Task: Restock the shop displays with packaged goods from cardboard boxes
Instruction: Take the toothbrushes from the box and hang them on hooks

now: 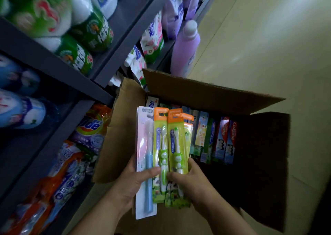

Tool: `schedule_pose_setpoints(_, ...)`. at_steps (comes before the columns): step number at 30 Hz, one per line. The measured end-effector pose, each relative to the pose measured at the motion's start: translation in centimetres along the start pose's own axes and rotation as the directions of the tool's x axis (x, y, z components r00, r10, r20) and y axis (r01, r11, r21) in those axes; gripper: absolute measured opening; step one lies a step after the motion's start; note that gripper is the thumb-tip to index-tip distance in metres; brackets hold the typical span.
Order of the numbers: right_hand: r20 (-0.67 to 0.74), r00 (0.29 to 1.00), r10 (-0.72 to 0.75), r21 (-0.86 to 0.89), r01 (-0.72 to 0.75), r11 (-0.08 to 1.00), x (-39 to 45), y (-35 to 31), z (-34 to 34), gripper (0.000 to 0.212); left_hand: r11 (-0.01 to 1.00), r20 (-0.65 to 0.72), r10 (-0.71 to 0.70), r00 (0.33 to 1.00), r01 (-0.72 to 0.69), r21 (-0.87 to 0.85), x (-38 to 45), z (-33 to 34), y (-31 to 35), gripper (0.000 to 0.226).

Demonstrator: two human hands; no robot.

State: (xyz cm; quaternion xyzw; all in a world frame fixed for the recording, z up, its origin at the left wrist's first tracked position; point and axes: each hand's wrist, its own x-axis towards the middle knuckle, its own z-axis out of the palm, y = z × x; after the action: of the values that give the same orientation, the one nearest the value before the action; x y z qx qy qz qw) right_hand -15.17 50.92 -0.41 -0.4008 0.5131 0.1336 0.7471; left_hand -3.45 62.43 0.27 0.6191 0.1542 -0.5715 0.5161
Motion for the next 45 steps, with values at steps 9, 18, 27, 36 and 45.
schedule_pose_setpoints(9,0.035,0.984,-0.176,-0.083,0.178,0.981,-14.7,-10.2,0.9,0.037,0.973,-0.039,0.226,0.973,-0.223,0.066,-12.8,4.5,8.2,0.050)
schedule_pose_setpoints(18,0.112,0.912,-0.396,-0.162,0.410,0.898,-31.0,-17.9,3.4,0.055,0.914,-0.068,0.396,0.916,-0.400,-0.067,-29.2,7.0,15.2,0.061)
schedule_pose_setpoints(27,0.300,0.775,-0.556,-0.236,0.625,0.744,-40.8,-23.3,9.2,0.035,0.796,-0.178,0.556,0.812,-0.581,-0.169,-42.0,6.4,19.5,0.076)
schedule_pose_setpoints(36,0.532,0.595,-0.602,-0.220,0.784,0.580,-47.9,-25.9,14.8,0.048,0.646,-0.304,0.673,0.674,-0.736,-0.202,-51.8,4.0,20.0,0.107)
schedule_pose_setpoints(45,0.749,0.483,-0.453,-0.252,0.841,0.479,-53.7,-26.2,24.4,0.037,0.432,-0.550,0.728,0.410,-0.897,-0.097,-61.6,-1.2,18.4,0.067)
